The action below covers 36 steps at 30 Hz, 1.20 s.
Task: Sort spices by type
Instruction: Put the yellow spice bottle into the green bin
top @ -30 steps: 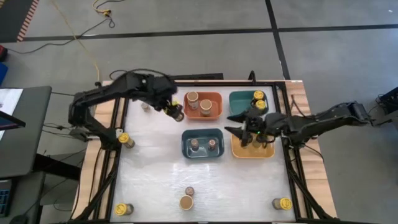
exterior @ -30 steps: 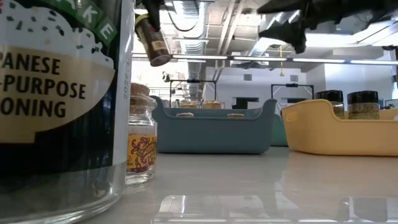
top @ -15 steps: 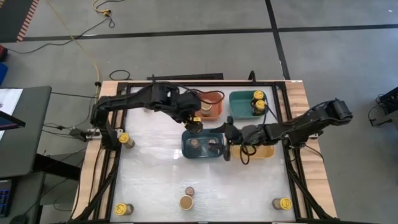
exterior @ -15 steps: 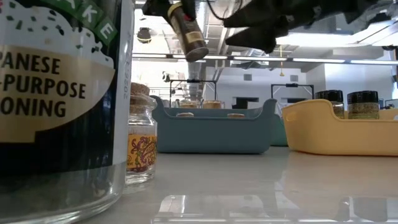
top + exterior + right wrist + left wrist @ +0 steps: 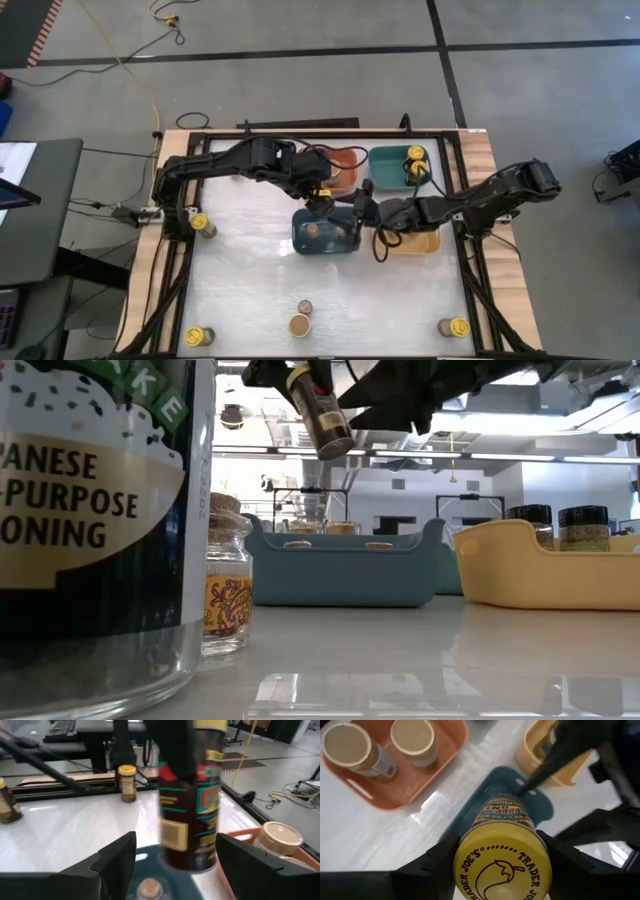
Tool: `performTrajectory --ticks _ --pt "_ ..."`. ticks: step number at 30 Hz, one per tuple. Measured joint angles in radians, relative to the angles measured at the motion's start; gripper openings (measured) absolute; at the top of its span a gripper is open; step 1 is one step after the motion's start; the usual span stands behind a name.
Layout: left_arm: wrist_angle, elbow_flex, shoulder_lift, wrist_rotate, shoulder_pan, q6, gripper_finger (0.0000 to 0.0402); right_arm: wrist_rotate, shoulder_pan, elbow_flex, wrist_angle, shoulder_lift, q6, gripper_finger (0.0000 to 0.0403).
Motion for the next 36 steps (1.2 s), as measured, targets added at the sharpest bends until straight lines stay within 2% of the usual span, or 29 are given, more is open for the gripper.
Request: performTrajectory --ticks 9,15,22,36 --pt "0.108 0.0 0.0 0.002 0.0 -0.003 0.0221 0.0 -0.04 0.0 -0.008 0.0 0.0 0.0302" --pt "0.116 0.0 0.0 0.001 0.001 -0.003 0.0221 0.0 -0.053 0.0 -0.016 0.0 0.0 0.0298" --pt "0.136 0.0 0.0 0.008 0.0 -0.003 0.0222 0.0 -0.049 0.0 -0.039 0.0 0.0 0.0241" --pt "0.157 0.0 0.0 0.002 0.001 -0.038 0.0244 0.003 -0.037 0.0 -0.043 0.0 0.003 0.0249"
